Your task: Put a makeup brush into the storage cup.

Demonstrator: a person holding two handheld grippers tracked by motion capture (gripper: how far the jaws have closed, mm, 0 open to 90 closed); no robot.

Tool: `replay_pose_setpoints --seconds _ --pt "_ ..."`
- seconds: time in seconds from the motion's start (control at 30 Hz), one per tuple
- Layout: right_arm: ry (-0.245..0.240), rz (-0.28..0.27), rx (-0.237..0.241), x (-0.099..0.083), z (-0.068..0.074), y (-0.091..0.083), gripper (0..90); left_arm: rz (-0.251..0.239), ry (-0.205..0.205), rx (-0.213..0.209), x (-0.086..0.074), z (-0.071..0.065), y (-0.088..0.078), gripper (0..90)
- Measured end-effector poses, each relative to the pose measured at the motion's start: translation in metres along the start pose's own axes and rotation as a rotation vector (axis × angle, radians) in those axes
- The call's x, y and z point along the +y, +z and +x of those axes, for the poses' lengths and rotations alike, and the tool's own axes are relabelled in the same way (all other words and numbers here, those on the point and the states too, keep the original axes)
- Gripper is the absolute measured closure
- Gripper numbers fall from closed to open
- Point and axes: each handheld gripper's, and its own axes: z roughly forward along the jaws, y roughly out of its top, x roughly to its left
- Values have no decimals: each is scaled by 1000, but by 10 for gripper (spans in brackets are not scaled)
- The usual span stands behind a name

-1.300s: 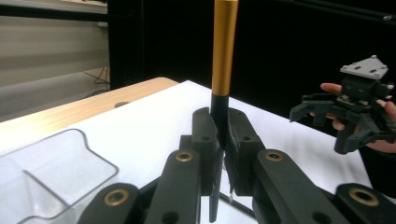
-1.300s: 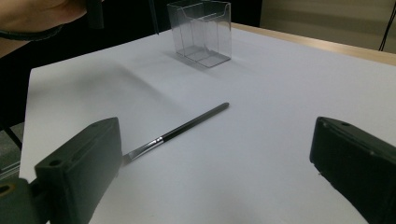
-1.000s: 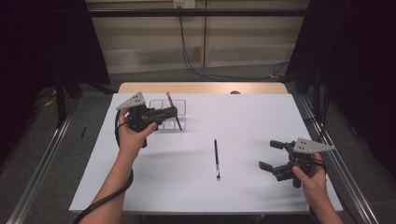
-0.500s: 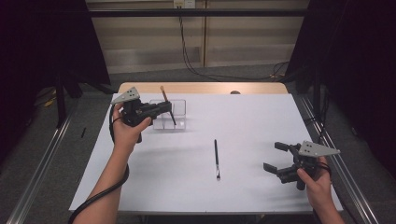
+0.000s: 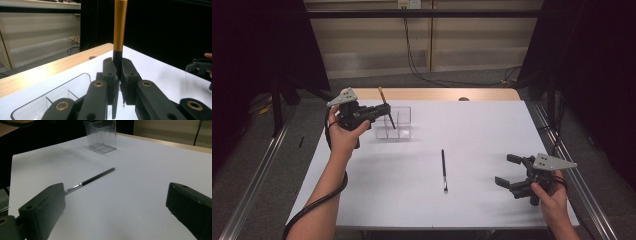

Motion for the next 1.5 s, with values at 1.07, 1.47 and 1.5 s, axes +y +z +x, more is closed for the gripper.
replay_pose_setpoints --seconds 1.07,1.47,1.5 --pt "0 -5 14 -2 1 0 19 12 32 166 17 33 -13 834" --pt "-3 -4 18 -2 1 1 19 26 33 203 12 40 -11 834" --pt "-3 -5 18 -2 1 1 19 27 33 205 11 40 -11 834"
